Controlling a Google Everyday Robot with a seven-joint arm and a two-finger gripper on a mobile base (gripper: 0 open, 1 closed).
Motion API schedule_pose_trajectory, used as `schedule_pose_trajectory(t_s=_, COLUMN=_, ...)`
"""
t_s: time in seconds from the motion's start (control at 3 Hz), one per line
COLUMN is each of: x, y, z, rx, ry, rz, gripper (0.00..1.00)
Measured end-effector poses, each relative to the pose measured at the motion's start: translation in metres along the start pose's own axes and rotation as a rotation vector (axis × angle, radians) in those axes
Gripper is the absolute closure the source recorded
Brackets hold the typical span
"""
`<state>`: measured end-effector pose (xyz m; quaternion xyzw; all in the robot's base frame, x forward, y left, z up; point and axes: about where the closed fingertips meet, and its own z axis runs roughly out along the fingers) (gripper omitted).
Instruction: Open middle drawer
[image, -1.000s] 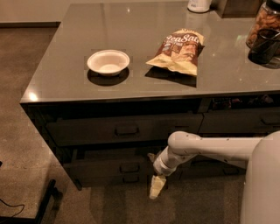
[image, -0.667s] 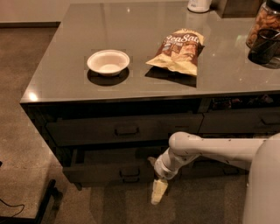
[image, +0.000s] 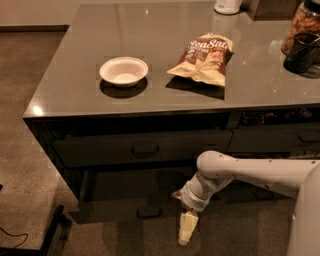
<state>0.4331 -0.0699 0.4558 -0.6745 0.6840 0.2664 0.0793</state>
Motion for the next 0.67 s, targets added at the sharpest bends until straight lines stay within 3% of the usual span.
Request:
schedule_pose_trajectory(t_s=0.33, x=-0.0036, y=0.0322, z=-0.0192, rx=-0.064, ry=0.013, rz=0.028, gripper=0.0)
schedule_pose_trajectory(t_s=0.67, x=-0.0036, y=0.0322, z=-0.0192, rx=-0.064, ry=0.013, rz=0.028, gripper=0.0)
